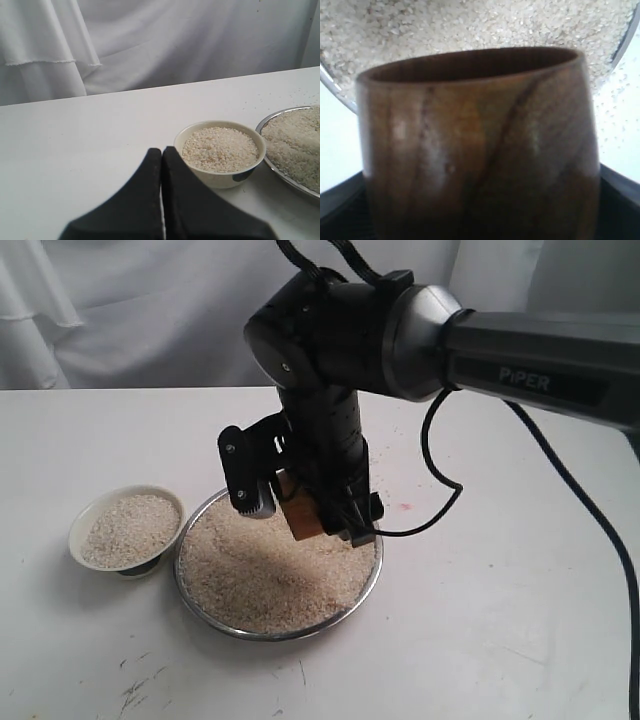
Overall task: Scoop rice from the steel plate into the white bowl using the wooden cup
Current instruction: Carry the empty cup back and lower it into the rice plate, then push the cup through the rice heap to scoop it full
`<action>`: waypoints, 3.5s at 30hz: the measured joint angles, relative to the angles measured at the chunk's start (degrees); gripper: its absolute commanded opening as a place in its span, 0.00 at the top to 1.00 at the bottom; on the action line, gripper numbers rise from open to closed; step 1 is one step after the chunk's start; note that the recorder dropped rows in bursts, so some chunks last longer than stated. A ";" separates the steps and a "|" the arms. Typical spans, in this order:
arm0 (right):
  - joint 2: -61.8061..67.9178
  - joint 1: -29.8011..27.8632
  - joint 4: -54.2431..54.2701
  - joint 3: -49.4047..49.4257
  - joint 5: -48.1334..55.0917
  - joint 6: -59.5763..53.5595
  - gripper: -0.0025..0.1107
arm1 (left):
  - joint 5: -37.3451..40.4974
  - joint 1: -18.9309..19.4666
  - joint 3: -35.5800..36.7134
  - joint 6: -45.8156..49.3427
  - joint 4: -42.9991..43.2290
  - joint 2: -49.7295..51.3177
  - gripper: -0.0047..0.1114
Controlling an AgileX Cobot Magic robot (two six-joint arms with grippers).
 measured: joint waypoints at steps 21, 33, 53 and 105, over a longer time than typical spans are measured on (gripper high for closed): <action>-0.33 0.63 -23.06 9.37 -11.04 8.24 0.98 | 0.00 0.00 0.00 0.00 0.00 0.00 0.96; -0.33 -1.18 -35.54 9.37 -22.53 8.97 0.98 | 0.00 0.00 0.00 0.00 0.00 0.00 0.96; -0.33 2.29 -45.95 18.58 -22.16 10.55 0.98 | 0.00 0.00 0.00 0.00 0.00 0.00 0.96; 6.55 3.76 -36.71 18.83 -34.39 15.58 0.98 | 0.00 0.00 0.00 0.00 0.00 0.00 0.96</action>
